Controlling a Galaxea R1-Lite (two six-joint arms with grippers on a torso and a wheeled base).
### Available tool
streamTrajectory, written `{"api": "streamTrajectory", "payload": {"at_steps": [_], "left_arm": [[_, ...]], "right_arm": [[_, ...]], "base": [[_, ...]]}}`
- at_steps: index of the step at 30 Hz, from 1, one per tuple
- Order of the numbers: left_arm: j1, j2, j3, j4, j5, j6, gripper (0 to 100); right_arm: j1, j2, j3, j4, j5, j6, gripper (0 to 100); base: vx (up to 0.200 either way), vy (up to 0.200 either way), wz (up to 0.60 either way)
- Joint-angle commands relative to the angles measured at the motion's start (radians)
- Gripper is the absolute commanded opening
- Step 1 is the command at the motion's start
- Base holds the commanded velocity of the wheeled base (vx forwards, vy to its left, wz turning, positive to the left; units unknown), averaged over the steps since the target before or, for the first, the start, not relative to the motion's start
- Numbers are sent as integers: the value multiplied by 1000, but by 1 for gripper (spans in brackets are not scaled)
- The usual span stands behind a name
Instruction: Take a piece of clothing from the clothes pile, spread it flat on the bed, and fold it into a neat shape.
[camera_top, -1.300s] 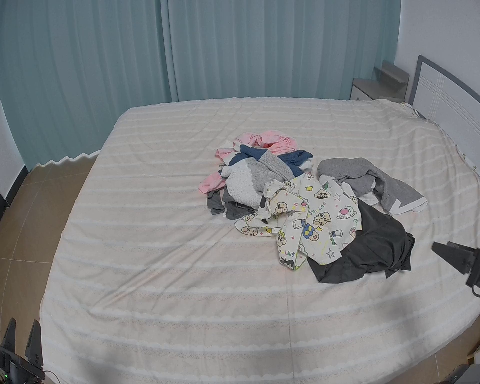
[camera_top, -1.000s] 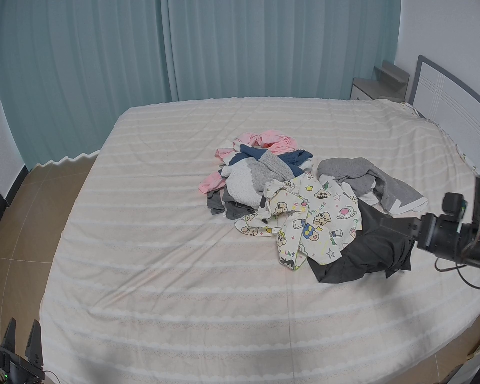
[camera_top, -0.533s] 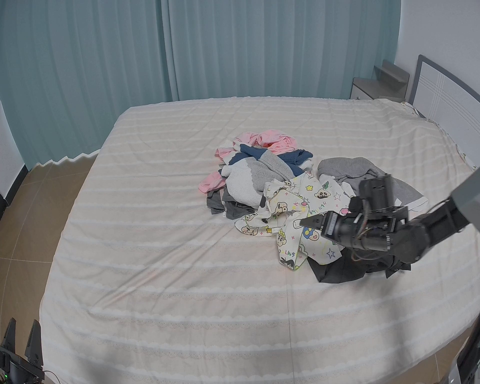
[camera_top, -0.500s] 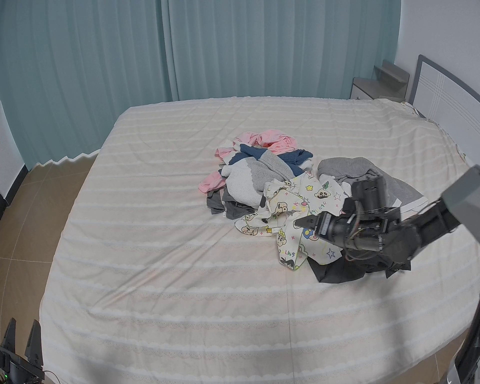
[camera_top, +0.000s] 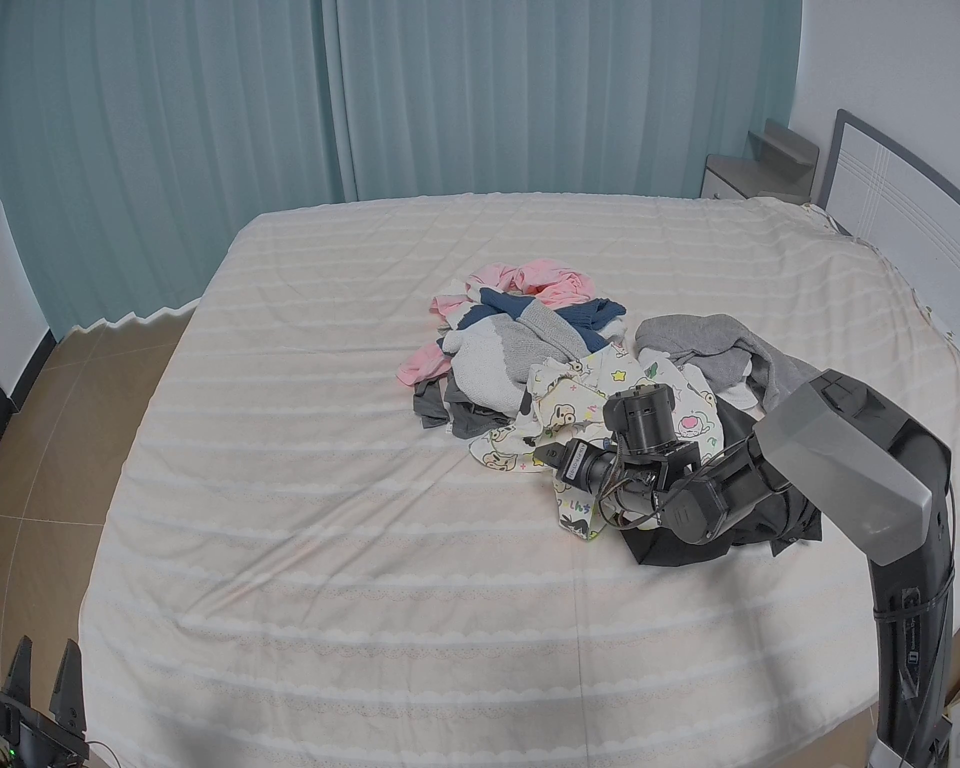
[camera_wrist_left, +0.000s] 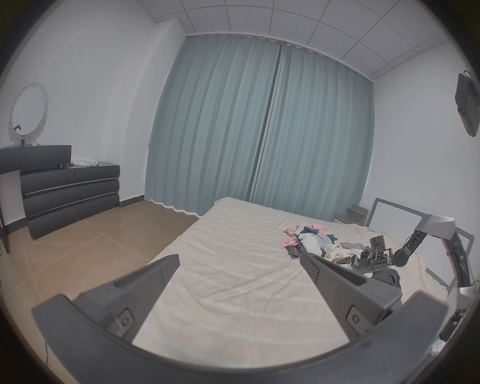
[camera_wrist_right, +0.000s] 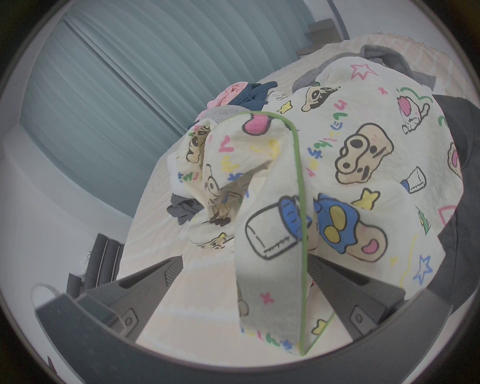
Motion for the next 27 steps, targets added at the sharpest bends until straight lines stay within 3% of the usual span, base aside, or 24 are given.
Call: {"api": "streamTrajectory", "payload": {"at_steps": [1, 9, 10, 20, 27], "left_arm": [[0, -16, 13, -1, 1, -1, 100], [0, -16, 13, -1, 2, -1, 100], [0, -16, 13, -1, 2, -1, 100], [0, -16, 13, -1, 2, -1, 100], [0, -16, 13, -1, 2, -1, 100]], "right_arm": [[-1, 42, -45, -2, -35, 1, 100], [4, 98, -119, -31, -133, -9, 100], [6, 103, -119, -35, -141, -13, 0], [15, 83, -101, -37, -144, -42, 0], [12, -87, 19, -45, -134, -32, 0]], "base": [[0, 0, 0], [0, 0, 0], [0, 0, 0], [0, 0, 0], [0, 0, 0]]}}
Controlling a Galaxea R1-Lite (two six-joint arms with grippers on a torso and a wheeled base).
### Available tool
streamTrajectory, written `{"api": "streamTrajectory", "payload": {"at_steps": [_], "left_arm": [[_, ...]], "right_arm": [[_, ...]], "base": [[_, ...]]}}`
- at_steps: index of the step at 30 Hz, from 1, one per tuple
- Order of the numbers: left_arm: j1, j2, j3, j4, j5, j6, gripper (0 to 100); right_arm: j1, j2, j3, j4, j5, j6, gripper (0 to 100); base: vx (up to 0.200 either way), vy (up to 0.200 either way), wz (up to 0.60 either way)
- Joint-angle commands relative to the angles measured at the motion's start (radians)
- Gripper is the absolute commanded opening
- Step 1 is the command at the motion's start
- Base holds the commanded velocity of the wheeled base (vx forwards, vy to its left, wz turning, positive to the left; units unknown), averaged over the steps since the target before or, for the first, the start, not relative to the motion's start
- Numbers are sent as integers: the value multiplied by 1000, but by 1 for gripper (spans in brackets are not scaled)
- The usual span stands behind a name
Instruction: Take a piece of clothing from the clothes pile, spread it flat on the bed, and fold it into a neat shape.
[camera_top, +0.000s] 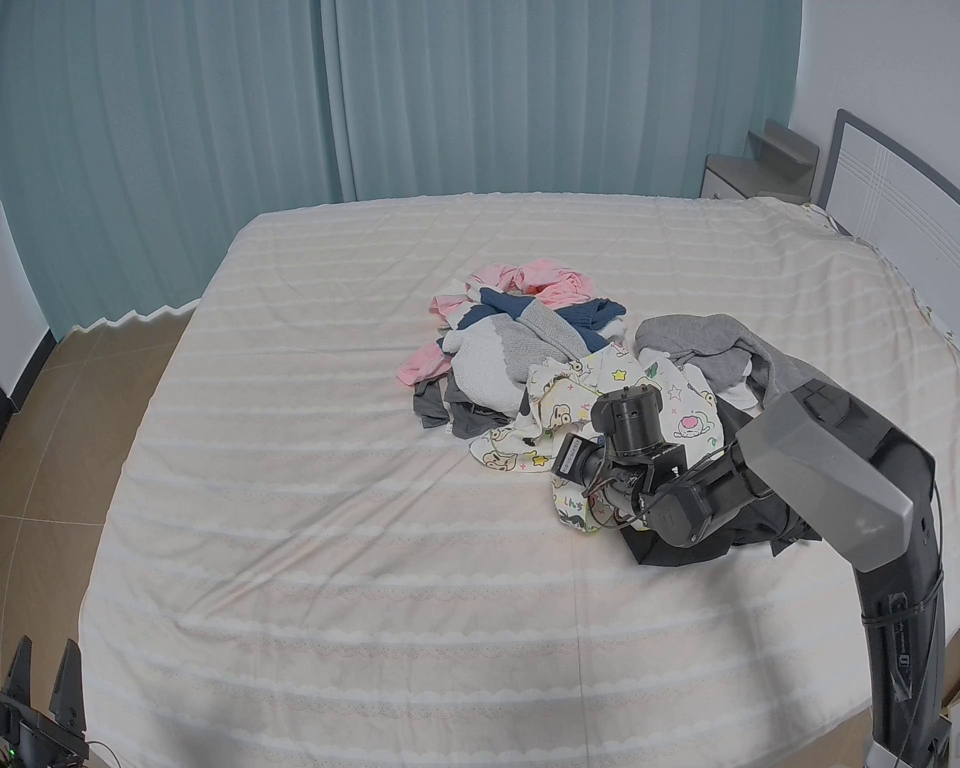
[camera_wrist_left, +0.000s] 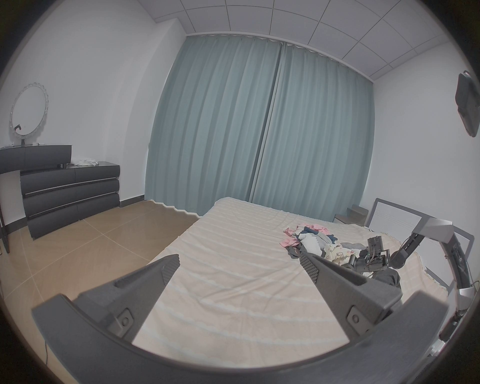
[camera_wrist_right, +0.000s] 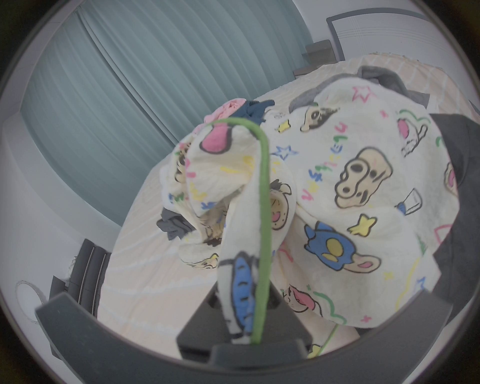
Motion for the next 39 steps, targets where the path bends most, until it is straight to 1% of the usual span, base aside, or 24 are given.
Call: {"api": "streamTrajectory", "payload": {"at_steps": [1, 4, 5, 6, 8, 12, 13, 14, 15, 16, 20, 26, 30, 34, 36, 37, 39], "left_arm": [[0, -16, 13, 0, 1, 0, 100], [0, -16, 13, 0, 1, 0, 100], [0, -16, 13, 0, 1, 0, 100], [0, -16, 13, 0, -1, 0, 100], [0, -16, 13, 0, -1, 0, 100], [0, -16, 13, 0, -1, 0, 100], [0, -16, 13, 0, -1, 0, 100], [0, -16, 13, 0, -1, 0, 100], [0, -16, 13, 0, -1, 0, 100], [0, -16, 13, 0, -1, 2, 100], [0, -16, 13, 0, -1, 0, 100], [0, -16, 13, 0, -1, 0, 100], [0, -16, 13, 1, -2, 6, 100], [0, -16, 13, 0, -2, 8, 100], [0, -16, 13, -2, -22, 20, 100], [0, -16, 7, -8, -52, 17, 100], [0, -16, -58, -34, -147, 14, 100]], "right_arm": [[-2, -173, 102, -9, 8, 11, 0], [-3, -263, 146, -10, 9, 19, 0], [-3, -263, 146, -10, 9, 19, 0], [-3, -334, 176, -9, 11, 19, 0], [-3, -392, 194, -5, 12, 16, 0], [-3, -533, 217, 4, 61, 11, 0], [-3, -543, 217, 4, 66, 11, 0], [-5, -592, 214, 22, 86, 11, 0], [-5, -601, 211, 25, 89, 9, 0], [-3, -650, 200, 59, 109, 11, 0], [-2, -745, 154, 116, 155, 11, 0], [3, -823, 68, 185, 198, 11, 0], [9, -857, 37, 192, 233, 12, 0], [29, -879, 28, 191, 242, 14, 0], [55, -900, 14, 191, 244, 17, 0], [67, -912, 19, 191, 244, 19, 0], [90, -929, 31, 192, 250, 19, 0]], "base": [[0, 0, 0], [0, 0, 0], [0, 0, 0], [0, 0, 0], [0, 0, 0], [0, 0, 0], [0, 0, 0], [0, 0, 0], [0, 0, 0], [0, 0, 0], [0, 0, 0], [0, 0, 0], [0, 0, 0], [0, 0, 0], [0, 0, 0], [0, 0, 0], [0, 0, 0]]}}
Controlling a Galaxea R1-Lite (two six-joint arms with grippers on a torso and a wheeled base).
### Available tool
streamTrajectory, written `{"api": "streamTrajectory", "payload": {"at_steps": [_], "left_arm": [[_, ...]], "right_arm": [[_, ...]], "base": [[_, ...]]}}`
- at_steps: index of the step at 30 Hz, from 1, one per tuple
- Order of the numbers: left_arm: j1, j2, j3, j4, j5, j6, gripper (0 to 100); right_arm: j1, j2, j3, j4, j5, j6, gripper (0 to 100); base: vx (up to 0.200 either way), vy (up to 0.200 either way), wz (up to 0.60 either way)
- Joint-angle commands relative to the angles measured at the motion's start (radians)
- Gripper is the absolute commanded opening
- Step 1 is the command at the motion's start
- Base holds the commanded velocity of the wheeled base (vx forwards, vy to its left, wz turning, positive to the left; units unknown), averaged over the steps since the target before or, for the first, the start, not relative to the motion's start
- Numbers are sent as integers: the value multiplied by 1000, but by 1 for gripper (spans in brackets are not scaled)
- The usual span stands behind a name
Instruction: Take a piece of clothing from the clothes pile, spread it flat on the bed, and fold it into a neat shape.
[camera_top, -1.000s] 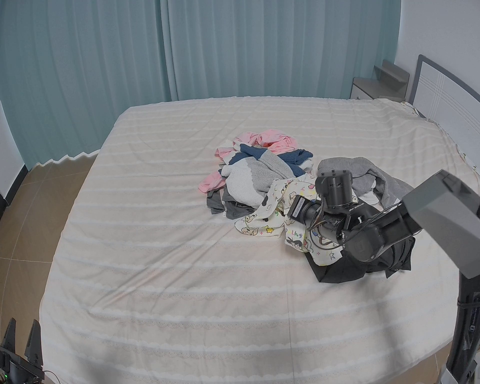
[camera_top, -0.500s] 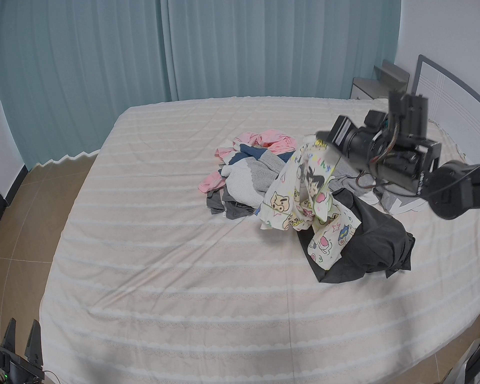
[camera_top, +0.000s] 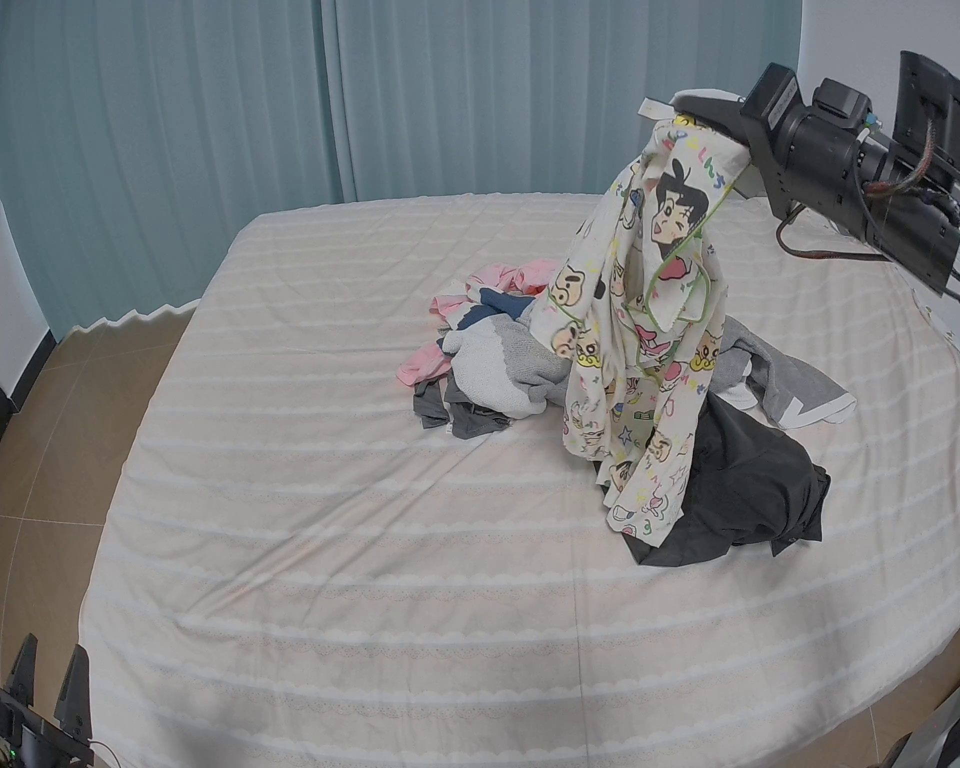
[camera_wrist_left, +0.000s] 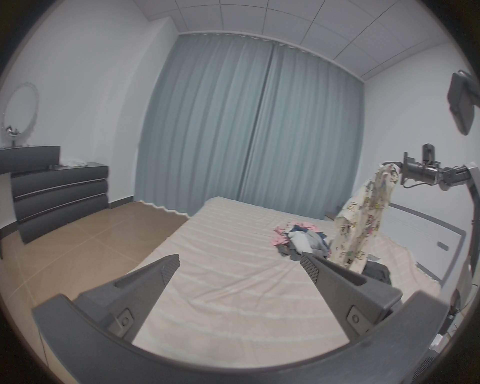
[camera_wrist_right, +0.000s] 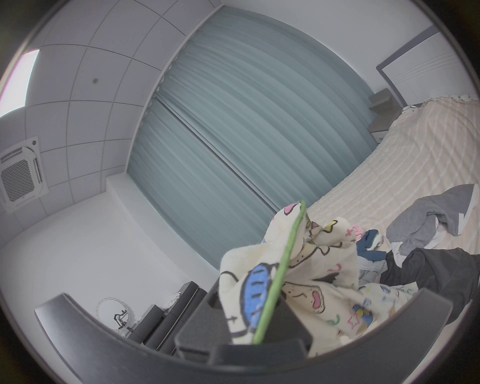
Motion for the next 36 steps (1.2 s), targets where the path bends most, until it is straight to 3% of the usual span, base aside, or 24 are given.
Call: {"api": "streamTrajectory", "payload": {"at_steps": [1, 5, 9, 18, 27, 36], "left_arm": [[0, -16, -117, -23, -141, -2, 100], [-3, 68, -308, 103, -357, -3, 100], [-9, 306, -427, 106, -483, -5, 100], [-46, 686, -452, -52, -737, 38, 100], [-187, 869, -458, -104, -765, 26, 100], [-202, 1038, -458, -290, -763, -112, 100]], "right_arm": [[54, -64, 16, 1, 11, 2, 0], [97, -88, 60, -1, 25, 4, 0], [123, -109, 116, -2, 48, 5, 0], [219, -172, 260, 1, 157, 7, 0], [318, -213, 335, 4, 221, 7, 0], [365, -267, 407, 47, 273, 2, 0]], "base": [[0, 0, 0], [0, 0, 0], [0, 0, 0], [0, 0, 0], [0, 0, 0], [0, 0, 0]]}}
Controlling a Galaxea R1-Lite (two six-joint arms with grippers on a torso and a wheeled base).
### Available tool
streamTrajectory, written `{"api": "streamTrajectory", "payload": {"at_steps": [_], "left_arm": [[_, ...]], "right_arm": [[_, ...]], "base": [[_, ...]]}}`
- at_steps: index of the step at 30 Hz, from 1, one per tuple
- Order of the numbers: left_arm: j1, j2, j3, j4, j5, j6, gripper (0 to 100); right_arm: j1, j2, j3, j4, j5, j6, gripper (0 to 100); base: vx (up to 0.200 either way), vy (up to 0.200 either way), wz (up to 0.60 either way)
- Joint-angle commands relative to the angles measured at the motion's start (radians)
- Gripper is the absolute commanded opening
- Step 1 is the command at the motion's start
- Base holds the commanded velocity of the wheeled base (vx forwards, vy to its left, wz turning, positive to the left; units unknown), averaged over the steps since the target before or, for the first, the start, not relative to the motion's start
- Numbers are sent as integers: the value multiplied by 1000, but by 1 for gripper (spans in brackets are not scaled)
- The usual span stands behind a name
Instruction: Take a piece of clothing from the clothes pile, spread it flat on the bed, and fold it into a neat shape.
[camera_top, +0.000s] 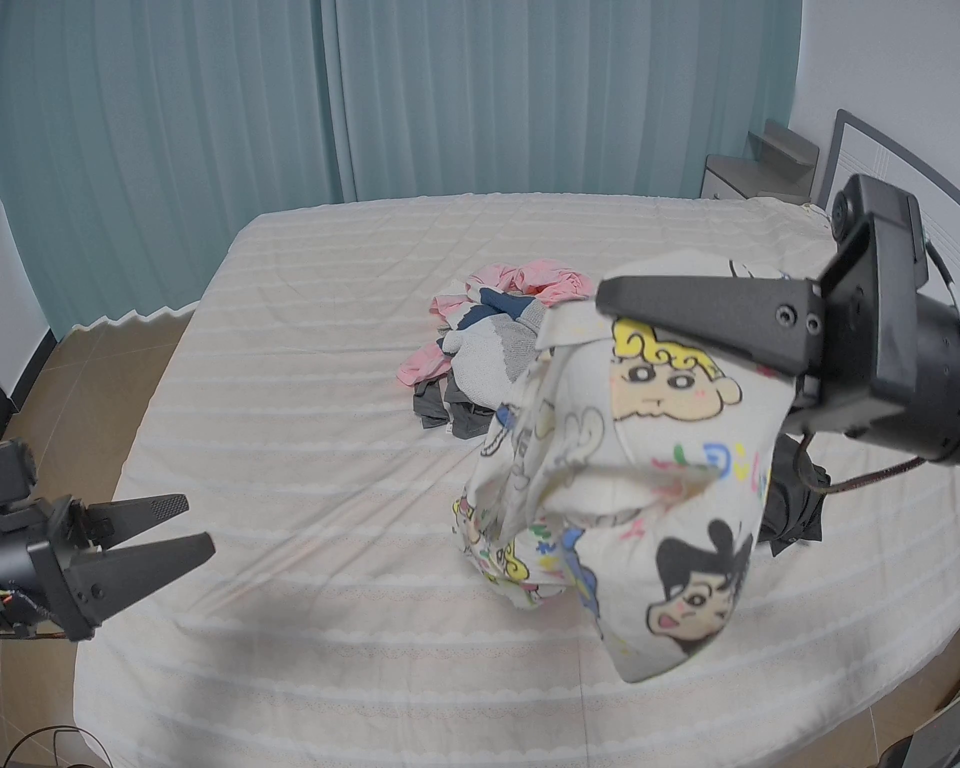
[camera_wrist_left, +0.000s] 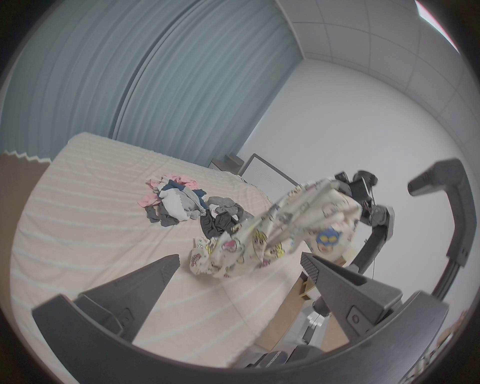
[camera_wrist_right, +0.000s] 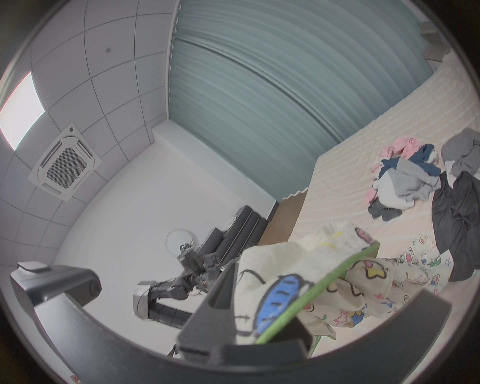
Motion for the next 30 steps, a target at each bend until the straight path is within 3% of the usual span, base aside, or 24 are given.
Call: {"api": "streamTrajectory", "payload": {"at_steps": [1, 5, 14, 17, 21, 30], "left_arm": [[-25, 139, -4, -72, -1, -72, 100], [-47, 227, -29, -147, 3, -125, 100], [-86, 388, -41, -248, -4, -153, 100], [-123, 471, -29, -386, -12, -156, 100], [-162, 526, -17, -455, -43, -156, 100], [-195, 627, 59, -624, -251, -154, 100]], "right_arm": [[27, -48, 37, 33, 30, -3, 0], [65, -76, 89, 52, 110, -1, 0], [143, -46, 120, 52, 142, -10, 0], [203, -10, 116, 52, 142, -10, 0], [237, 16, 108, 50, 142, -10, 0], [249, 52, 106, 41, 140, -10, 0]], "base": [[0, 0, 0], [0, 0, 0], [0, 0, 0], [0, 0, 0], [0, 0, 0], [0, 0, 0]]}}
